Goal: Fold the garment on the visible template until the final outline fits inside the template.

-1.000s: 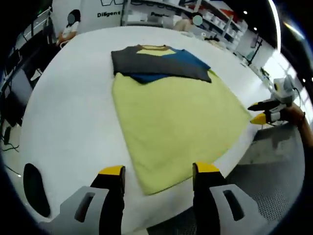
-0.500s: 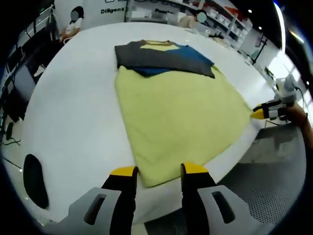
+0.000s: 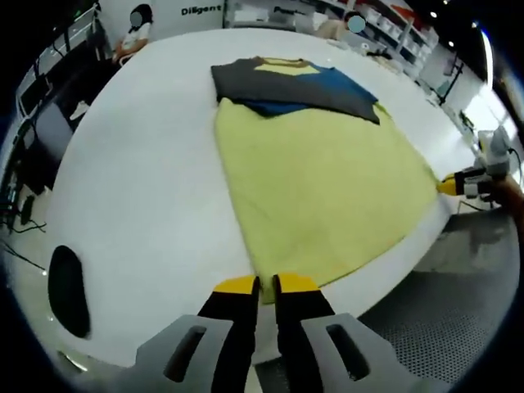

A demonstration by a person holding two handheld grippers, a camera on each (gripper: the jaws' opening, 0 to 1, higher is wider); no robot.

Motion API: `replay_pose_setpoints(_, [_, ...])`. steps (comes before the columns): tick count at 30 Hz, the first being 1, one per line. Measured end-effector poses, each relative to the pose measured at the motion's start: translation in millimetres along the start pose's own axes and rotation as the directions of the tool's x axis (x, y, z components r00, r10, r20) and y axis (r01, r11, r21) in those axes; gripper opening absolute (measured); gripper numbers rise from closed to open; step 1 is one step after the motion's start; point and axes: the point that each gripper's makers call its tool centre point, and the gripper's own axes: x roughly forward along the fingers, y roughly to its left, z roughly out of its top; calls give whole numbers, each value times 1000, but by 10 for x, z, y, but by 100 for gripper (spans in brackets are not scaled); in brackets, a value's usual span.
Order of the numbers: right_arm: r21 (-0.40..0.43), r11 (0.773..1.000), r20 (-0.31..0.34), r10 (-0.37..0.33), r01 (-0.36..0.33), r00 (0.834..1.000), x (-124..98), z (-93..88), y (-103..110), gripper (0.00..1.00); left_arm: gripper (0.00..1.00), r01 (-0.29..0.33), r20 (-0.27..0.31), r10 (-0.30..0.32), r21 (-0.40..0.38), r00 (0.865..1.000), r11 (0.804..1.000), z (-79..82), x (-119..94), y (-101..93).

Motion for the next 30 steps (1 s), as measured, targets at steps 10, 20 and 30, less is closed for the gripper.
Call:
replay_pose_setpoints(10, [-35,999,-44,-13,12,999,-59,-76,-38,0,0,16,-37,-11,129,999,992,-48,-19,-106])
replay_pose_setpoints(20, [-83,997,-132,-11,0,991,-146,-221,13,0,0,60,-99,-45,157,994,986,-194,-74,-162])
replay_pose_setpoints(30, [-114,993,-206,-36,13,978,-217,-342,27,0,0,113,-149,-91,148,985,982,-304,-110,-242])
